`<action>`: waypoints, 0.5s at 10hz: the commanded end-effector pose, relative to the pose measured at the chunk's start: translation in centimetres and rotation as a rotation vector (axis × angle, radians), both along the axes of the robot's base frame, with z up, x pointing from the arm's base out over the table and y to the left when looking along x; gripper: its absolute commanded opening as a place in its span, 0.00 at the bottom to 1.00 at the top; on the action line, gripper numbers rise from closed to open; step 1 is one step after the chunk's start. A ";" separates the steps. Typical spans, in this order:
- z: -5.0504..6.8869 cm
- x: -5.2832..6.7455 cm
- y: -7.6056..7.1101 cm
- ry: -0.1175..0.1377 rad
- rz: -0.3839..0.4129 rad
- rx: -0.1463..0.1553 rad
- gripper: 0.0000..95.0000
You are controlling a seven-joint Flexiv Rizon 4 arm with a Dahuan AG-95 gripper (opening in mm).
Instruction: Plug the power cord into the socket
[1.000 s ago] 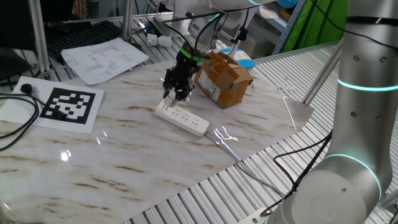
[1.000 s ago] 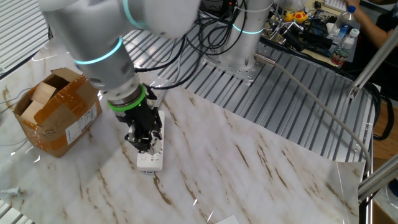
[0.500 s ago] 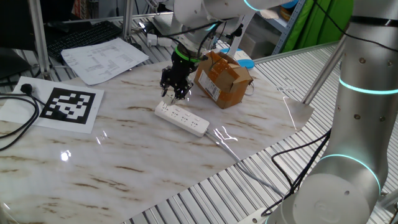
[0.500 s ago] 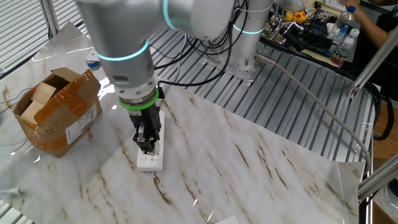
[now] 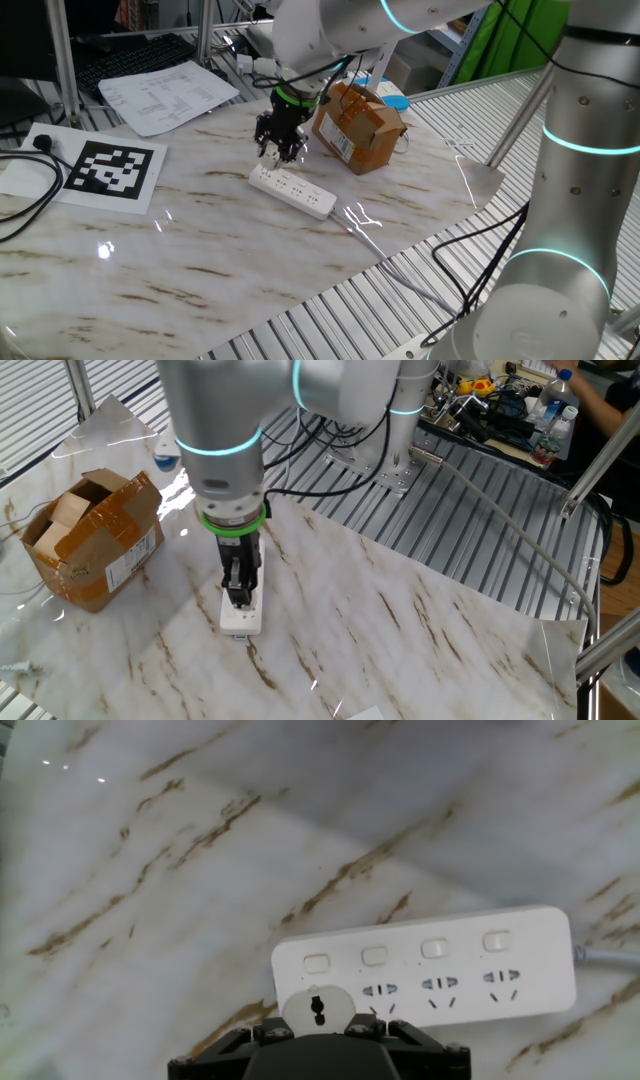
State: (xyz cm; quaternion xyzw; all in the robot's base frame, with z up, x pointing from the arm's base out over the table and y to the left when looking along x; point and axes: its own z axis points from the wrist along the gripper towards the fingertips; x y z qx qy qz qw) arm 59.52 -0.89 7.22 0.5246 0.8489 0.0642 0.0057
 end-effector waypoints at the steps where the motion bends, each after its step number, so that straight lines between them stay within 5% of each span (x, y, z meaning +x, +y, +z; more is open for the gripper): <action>1: -0.1 0.1 -0.2 -0.001 -0.003 -0.013 0.00; 5: -0.4 0.4 -0.8 -0.012 -0.005 -0.038 0.00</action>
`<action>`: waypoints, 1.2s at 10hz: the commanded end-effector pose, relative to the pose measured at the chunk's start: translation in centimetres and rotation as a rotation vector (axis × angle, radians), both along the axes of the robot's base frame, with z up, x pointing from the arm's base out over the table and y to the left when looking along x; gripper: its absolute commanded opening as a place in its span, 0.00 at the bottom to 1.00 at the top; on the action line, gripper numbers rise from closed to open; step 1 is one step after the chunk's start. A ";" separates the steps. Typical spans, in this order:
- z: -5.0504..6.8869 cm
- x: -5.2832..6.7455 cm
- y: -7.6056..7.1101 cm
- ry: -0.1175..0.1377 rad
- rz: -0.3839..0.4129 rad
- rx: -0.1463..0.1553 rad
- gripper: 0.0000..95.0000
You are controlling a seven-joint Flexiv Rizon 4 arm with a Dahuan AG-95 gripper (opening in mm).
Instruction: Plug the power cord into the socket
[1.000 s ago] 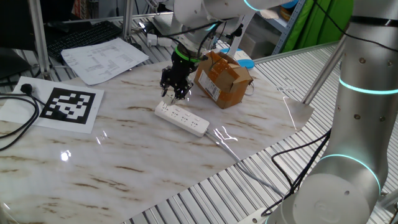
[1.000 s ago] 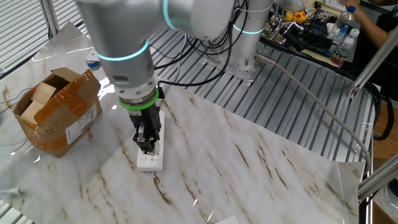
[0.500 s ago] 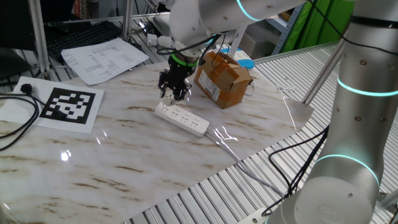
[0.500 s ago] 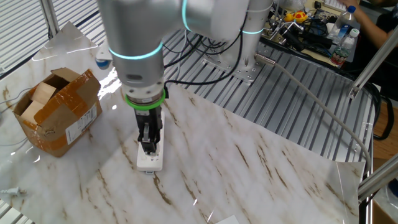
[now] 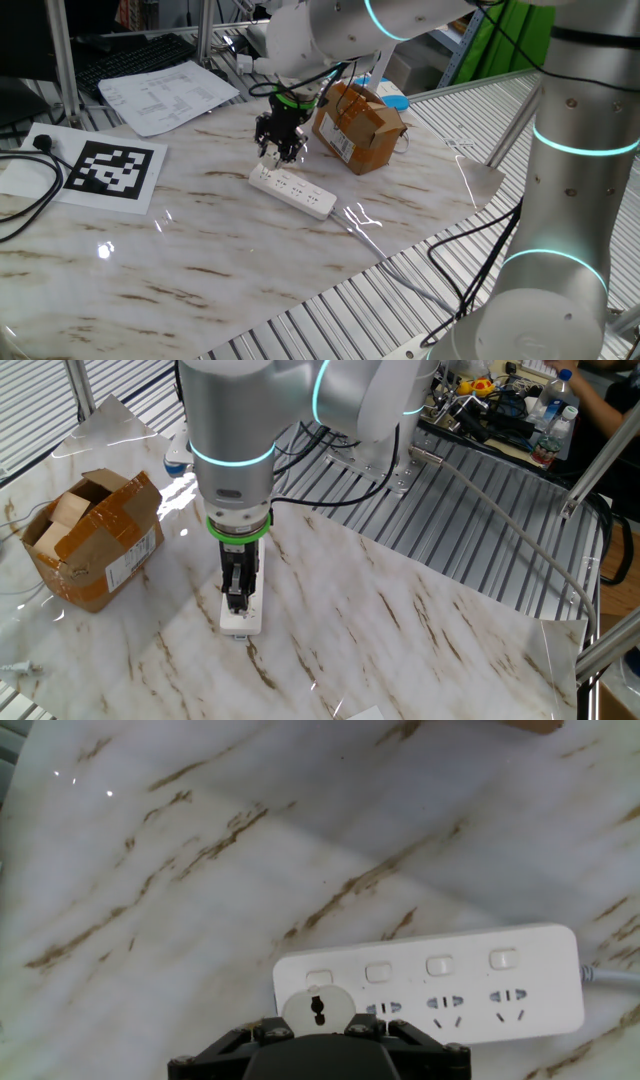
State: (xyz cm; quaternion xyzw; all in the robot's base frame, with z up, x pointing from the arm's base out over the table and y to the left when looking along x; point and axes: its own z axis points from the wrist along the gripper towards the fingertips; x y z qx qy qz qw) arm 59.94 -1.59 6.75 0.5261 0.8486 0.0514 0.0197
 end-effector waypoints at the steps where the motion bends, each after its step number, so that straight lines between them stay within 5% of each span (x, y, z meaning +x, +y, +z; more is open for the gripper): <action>1: 0.0 0.0 -0.2 -0.002 -0.001 -0.005 0.00; 12: -0.8 -0.3 -0.3 -0.014 -0.004 -0.036 0.00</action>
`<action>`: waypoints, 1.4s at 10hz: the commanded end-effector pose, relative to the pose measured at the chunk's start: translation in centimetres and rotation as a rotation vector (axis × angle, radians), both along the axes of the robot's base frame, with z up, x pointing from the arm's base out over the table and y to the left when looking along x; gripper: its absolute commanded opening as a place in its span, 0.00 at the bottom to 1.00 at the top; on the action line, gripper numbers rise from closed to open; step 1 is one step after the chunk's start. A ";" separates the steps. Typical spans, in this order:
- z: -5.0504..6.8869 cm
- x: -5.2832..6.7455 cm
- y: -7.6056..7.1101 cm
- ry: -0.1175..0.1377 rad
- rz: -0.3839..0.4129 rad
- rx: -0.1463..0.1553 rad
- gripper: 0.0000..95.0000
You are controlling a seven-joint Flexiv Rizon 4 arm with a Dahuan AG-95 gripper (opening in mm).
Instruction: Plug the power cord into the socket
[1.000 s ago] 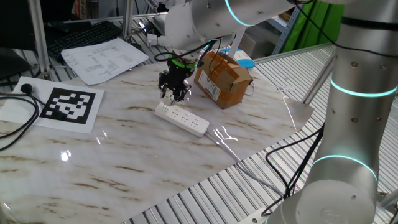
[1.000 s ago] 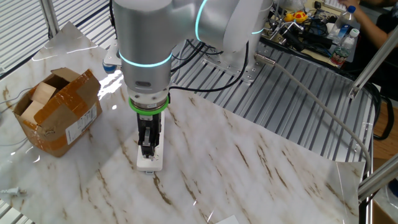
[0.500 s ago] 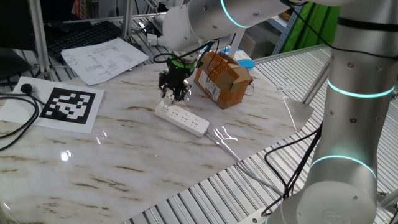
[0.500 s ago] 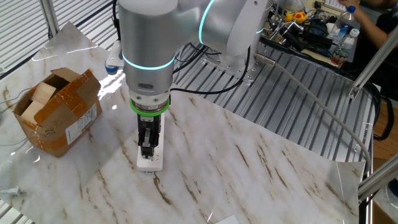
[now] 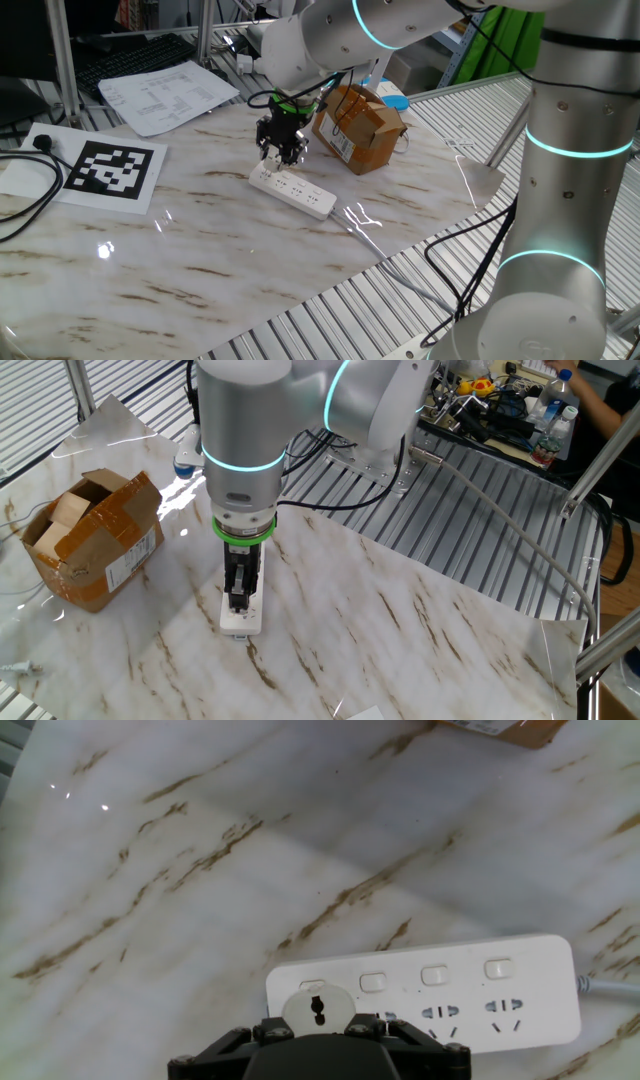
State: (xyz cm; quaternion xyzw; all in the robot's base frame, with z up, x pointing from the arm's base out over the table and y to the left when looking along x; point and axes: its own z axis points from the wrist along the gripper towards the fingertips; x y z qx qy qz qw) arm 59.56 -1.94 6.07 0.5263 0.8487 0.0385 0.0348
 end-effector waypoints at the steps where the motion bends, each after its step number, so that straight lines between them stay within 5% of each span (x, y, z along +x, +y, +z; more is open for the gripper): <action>1: -0.3 0.1 0.0 -0.002 -0.002 0.001 0.00; 14: -0.4 0.6 -0.1 -0.009 -0.043 0.018 0.00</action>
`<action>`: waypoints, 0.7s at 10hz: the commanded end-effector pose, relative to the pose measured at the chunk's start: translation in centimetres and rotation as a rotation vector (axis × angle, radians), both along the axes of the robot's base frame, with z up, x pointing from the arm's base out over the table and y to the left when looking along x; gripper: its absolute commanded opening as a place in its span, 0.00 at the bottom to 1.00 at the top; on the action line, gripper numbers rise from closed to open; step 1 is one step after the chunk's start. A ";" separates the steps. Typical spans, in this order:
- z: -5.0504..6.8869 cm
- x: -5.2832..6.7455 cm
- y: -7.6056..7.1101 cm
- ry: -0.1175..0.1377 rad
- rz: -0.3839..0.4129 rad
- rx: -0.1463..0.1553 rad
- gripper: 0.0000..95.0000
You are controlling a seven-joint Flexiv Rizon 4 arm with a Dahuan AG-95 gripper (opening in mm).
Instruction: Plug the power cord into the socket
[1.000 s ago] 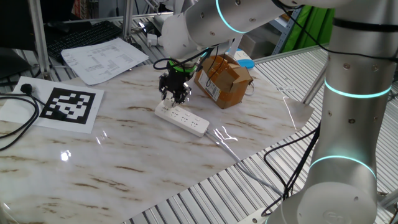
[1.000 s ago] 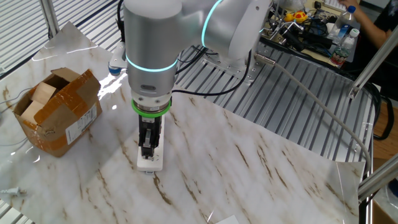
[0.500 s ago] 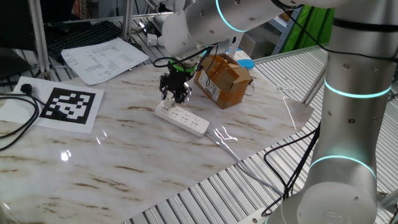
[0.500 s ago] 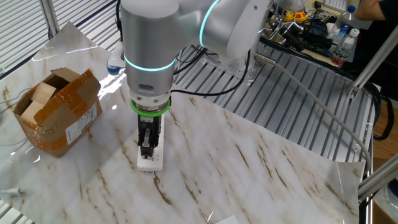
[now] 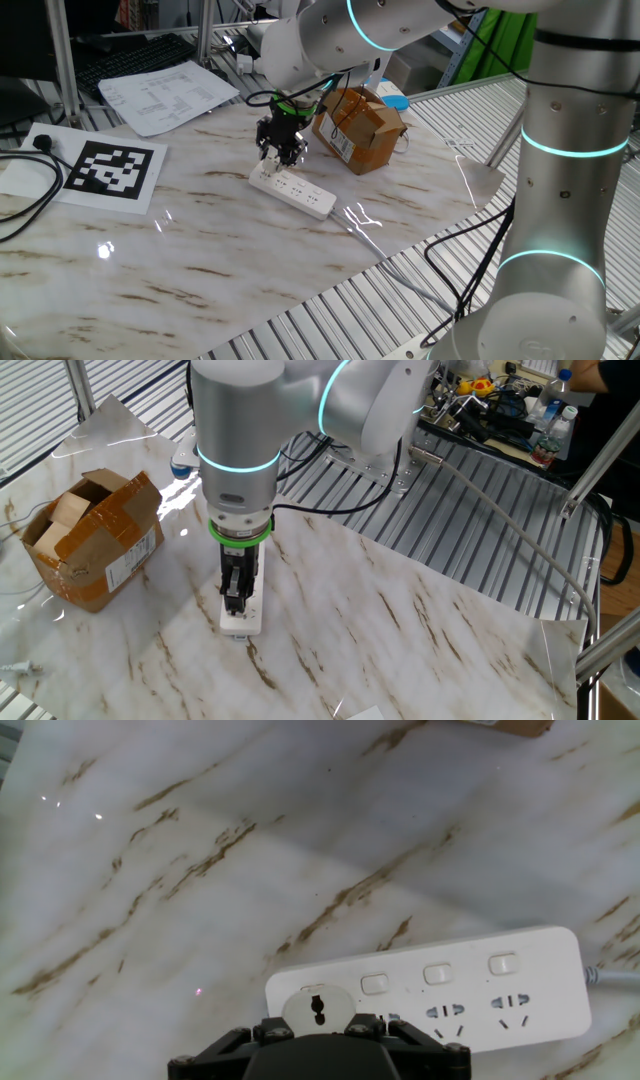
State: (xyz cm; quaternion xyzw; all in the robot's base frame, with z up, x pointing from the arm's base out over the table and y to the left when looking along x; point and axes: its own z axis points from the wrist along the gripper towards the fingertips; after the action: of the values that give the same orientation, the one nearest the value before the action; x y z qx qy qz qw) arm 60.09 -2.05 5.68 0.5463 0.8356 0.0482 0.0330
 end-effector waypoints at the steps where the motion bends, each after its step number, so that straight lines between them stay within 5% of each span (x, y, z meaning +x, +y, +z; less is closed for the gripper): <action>1: -0.1 0.0 0.0 -0.006 0.011 -0.009 0.00; 7: -0.4 -0.3 0.1 -0.005 0.016 0.001 0.00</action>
State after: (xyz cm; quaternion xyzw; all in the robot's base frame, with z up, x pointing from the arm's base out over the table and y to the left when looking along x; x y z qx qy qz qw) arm 59.65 -1.90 5.22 0.5393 0.8399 0.0520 0.0335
